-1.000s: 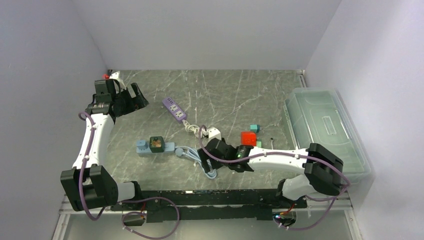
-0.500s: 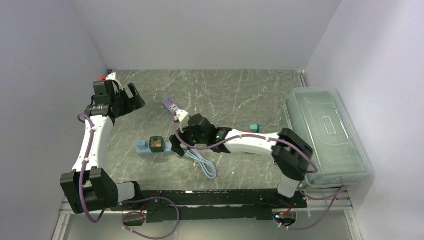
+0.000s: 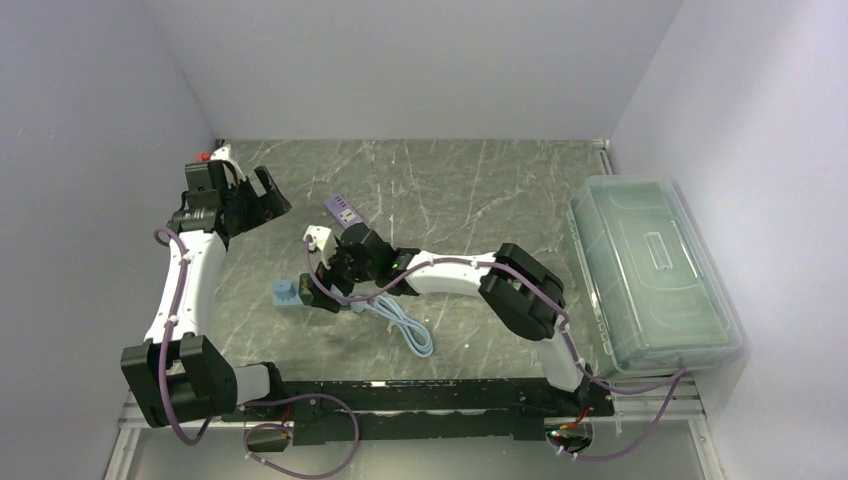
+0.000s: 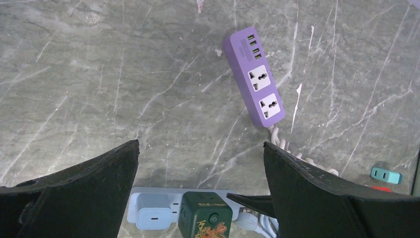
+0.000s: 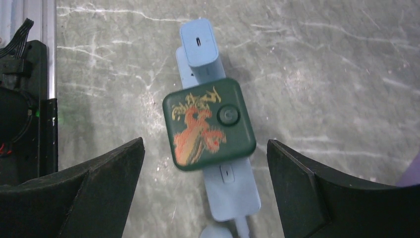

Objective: Pull the plug off the socket

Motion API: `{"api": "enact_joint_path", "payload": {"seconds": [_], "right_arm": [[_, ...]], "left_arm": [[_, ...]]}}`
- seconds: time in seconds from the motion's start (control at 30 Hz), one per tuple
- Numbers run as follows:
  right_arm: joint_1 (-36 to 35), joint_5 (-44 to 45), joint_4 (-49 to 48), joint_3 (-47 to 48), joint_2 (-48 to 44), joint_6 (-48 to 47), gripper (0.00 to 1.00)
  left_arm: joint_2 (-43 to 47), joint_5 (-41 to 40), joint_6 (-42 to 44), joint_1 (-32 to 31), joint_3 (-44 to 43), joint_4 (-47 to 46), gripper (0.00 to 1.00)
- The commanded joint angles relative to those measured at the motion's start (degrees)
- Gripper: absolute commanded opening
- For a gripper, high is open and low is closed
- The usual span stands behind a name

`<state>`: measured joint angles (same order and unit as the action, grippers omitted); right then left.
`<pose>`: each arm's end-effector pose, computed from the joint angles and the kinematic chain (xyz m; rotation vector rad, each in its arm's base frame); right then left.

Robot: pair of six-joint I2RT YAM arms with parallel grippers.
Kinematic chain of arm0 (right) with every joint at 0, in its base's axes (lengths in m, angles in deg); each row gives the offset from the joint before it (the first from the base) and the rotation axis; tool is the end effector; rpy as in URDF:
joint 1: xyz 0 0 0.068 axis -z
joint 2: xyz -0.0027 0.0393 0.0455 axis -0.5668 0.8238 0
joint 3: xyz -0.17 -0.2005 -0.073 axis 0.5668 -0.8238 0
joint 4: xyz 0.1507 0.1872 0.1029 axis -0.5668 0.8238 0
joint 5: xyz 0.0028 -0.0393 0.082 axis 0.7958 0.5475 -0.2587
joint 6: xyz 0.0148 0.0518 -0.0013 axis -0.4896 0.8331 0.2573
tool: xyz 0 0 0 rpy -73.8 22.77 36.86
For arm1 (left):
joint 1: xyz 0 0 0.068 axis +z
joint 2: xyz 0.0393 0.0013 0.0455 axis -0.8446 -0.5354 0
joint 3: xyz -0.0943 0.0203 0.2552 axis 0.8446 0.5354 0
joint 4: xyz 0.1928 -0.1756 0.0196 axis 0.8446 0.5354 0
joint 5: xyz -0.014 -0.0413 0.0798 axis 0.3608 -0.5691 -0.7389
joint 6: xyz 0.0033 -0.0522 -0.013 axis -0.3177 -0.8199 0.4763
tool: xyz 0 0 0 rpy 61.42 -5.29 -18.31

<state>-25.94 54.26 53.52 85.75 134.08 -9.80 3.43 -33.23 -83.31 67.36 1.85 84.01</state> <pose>0.2210 0.4149 0.1945 -1.3103 1.7156 0.9818 0.2687 0.0387 0.3207 -0.4794 2.2225 -0.3290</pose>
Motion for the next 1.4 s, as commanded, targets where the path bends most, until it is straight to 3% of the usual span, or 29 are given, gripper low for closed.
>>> {"api": "enact_joint_path", "payload": {"seconds": [0.0,0.17,0.33,0.47,0.67,0.93,1.37], "right_arm": [[-0.3,-3.43,-1.36,5.88,3.25,-3.04,0.97],[-1.17,-4.38,2.13,9.77,6.54,-3.36,0.88],[-1.65,0.2,2.21,8.62,5.99,-1.46,0.57],[-2.28,9.99,-5.54,-1.4,-0.52,0.22,0.21],[-2.44,22.26,-10.17,-15.63,-11.69,3.75,0.0],[-2.46,29.76,-13.76,-29.25,-22.99,10.29,0.0],[-3.16,40.53,-26.32,-34.14,-33.89,15.3,0.0]], "left_arm": [[0.66,1.59,-0.82,0.28,0.03,-1.84,1.0],[0.96,1.48,-0.75,0.42,0.0,-1.78,1.0],[0.93,1.18,-0.62,0.46,0.01,-1.72,1.0],[1.1,1.49,-0.69,0.46,0.22,-1.95,1.0],[0.38,6.14,-1.23,0.45,0.92,-3.24,1.0],[0.25,11.14,-1.0,-0.14,2.0,-5.06,1.0],[2.92,20.53,1.9,-1.92,2.93,-9.35,0.99]]}}
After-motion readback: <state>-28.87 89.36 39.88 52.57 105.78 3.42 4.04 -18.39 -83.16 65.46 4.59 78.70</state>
